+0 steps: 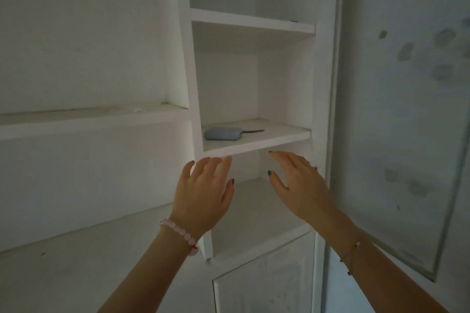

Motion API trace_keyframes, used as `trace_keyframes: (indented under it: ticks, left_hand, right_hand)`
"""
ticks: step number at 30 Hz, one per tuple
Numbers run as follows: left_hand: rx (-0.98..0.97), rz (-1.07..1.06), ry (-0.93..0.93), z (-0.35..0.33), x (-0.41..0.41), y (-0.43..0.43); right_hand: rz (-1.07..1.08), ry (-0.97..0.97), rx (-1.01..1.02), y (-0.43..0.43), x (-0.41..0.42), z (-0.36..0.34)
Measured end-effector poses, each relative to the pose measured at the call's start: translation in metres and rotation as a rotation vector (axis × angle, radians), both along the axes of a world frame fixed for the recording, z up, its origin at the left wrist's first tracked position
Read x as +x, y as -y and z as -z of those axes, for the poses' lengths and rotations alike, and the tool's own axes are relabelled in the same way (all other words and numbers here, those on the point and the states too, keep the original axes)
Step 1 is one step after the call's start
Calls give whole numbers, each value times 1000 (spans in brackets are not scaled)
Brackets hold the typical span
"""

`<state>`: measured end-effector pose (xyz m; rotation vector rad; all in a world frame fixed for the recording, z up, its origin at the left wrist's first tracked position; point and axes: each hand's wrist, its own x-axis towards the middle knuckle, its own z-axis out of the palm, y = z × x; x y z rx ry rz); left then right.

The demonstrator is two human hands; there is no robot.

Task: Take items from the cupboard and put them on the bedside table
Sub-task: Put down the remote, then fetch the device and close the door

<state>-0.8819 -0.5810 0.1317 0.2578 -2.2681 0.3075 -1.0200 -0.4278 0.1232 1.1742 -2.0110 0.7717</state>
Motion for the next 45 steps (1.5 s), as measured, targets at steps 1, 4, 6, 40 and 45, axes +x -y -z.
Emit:
trace_keyframes:
  ticks: [1, 4, 6, 40, 45]
  left_hand:
    - [-8, -1, 5, 0, -5, 6]
    - [-27, -2, 16, 2, -15, 18]
    - [-28, -14, 23, 4, -18, 24]
    - [-5, -214, -15, 27, -24, 18]
    - [78, -169, -16, 30, -35, 1]
  right_hand:
    - [-8, 6, -7, 9, -7, -1]
    - [-38, 25, -18, 35, -27, -8]
    - [-49, 57, 7, 53, -42, -16]
    - [-284, 252, 115, 120, -135, -71]
    - [-288, 211, -38, 83, -117, -51]
